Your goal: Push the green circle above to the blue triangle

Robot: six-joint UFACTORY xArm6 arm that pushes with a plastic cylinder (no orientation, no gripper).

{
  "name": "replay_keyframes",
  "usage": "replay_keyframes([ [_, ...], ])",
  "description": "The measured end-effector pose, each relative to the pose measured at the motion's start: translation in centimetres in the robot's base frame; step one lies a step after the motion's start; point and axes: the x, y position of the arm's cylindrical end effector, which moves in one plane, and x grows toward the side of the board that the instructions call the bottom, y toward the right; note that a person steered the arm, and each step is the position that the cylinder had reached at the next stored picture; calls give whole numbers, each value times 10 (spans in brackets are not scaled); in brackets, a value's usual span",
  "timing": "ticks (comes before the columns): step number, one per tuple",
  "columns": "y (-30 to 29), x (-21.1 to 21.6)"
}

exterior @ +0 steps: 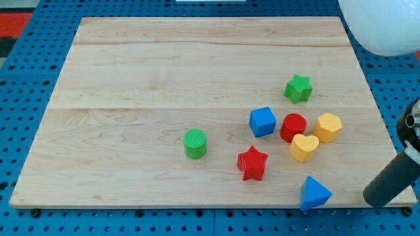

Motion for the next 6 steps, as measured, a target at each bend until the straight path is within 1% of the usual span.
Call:
replay_keyframes([
  [1, -51, 0],
  [2, -152, 0],
  [3, -218, -30],
  [4, -241, -94],
  [5, -243, -128],
  [6, -222, -155],
])
